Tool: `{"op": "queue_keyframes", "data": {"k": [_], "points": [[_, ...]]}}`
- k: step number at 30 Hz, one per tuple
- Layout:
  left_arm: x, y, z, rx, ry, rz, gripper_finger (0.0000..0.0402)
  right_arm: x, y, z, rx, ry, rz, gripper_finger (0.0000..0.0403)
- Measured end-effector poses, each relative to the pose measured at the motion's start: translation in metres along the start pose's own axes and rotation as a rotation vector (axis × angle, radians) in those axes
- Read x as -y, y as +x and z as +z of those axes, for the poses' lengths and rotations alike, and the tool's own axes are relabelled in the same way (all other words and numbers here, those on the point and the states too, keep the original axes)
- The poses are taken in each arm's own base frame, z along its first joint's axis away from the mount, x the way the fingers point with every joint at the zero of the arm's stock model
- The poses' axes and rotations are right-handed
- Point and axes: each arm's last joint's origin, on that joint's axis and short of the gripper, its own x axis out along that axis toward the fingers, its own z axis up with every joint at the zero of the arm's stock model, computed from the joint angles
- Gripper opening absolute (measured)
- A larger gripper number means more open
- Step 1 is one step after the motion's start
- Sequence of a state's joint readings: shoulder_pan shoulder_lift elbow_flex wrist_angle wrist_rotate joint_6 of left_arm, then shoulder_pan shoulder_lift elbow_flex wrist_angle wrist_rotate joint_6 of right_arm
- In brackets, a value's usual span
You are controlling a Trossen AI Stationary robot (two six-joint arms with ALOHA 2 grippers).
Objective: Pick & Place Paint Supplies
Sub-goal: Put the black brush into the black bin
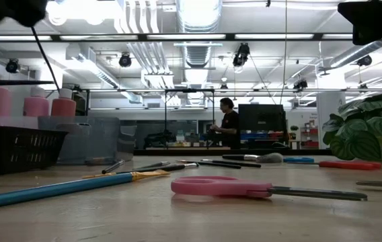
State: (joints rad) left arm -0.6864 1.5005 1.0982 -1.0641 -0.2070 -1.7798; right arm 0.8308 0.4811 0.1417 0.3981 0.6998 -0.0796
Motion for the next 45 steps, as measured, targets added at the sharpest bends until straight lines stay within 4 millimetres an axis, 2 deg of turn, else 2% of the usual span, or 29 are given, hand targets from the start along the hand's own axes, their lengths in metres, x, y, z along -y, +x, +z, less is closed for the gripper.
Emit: {"op": "queue_keyframes", "data": {"k": [4, 12, 29, 36, 45], "points": [[0.004, -0.002, 0.025, 0.026, -0.082, 0.032, 0.0008, 0.000, 0.000, 0.000, 0.000, 0.000, 0.000, 0.0341], [0.002, 0.006, 0.074, 0.070, -0.201, 0.079, 0.0008, 0.000, 0.000, 0.000, 0.000, -0.001, 0.000, 0.0341], [-0.022, 0.005, 0.175, 0.104, -0.334, 0.113, 0.0008, 0.000, 0.000, 0.000, 0.000, -0.002, 0.000, 0.0341], [-0.038, 0.008, 0.199, 0.045, -0.397, 0.127, 0.0008, 0.000, 0.000, 0.000, 0.000, -0.001, 0.000, 0.0341], [-0.040, 0.011, 0.203, 0.091, -0.408, 0.154, 0.0008, 0.000, 0.000, 0.000, 0.000, -0.002, 0.000, 0.0341]]}}
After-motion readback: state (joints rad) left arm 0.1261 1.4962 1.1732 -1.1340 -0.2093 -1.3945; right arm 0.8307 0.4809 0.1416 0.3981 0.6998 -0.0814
